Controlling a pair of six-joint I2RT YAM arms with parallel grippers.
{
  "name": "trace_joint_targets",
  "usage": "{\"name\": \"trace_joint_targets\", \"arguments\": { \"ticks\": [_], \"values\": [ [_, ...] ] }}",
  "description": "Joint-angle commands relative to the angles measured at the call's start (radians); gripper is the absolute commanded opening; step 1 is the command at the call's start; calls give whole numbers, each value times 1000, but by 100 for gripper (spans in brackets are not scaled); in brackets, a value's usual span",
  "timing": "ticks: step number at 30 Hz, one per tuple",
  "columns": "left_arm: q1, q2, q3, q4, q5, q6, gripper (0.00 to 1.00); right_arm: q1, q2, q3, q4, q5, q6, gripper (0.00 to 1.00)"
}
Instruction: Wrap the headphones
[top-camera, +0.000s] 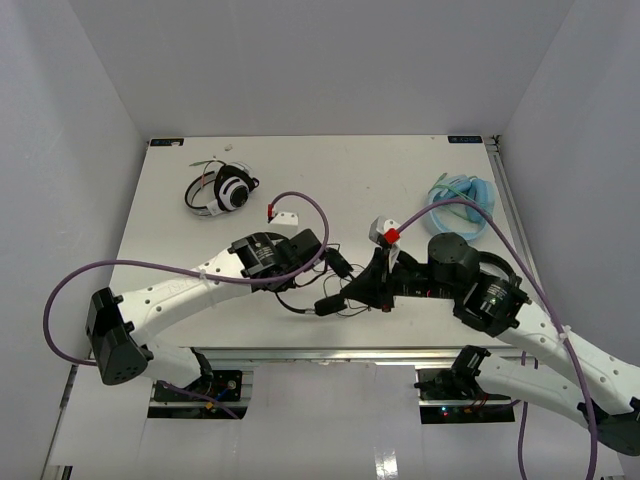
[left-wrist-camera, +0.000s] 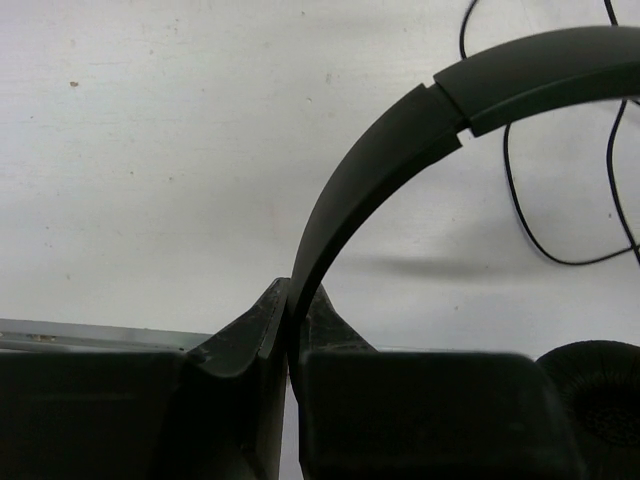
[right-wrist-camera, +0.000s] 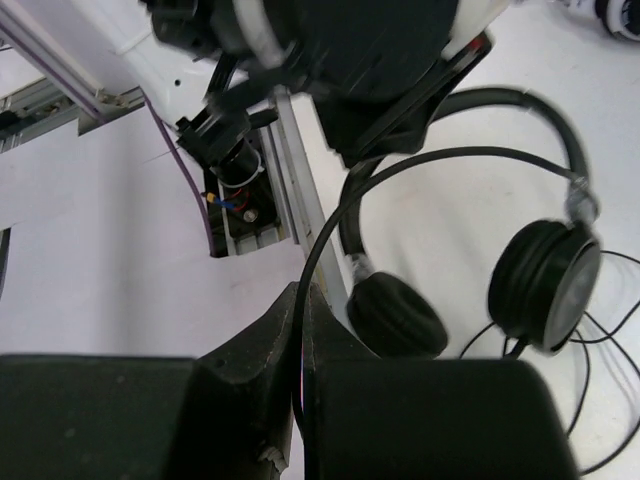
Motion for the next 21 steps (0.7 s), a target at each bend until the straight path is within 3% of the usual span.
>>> {"name": "trace_joint_targets", "arguments": {
  "ticks": [1, 10, 15, 21],
  "values": [
    [58, -34, 52, 52, -42, -24, 0, 38, -33, -61, 153, -34, 75, 8],
    [108, -71, 95, 102, -101, -71, 0, 149, 14, -188, 320, 43, 117, 8],
    [122, -170, 61, 226, -53, -54, 0, 226, 21, -251, 368, 157, 124, 8],
    [125, -267, 50, 255, -23, -73, 0, 258, 18, -340, 435, 246, 137, 8]
  ]
}}
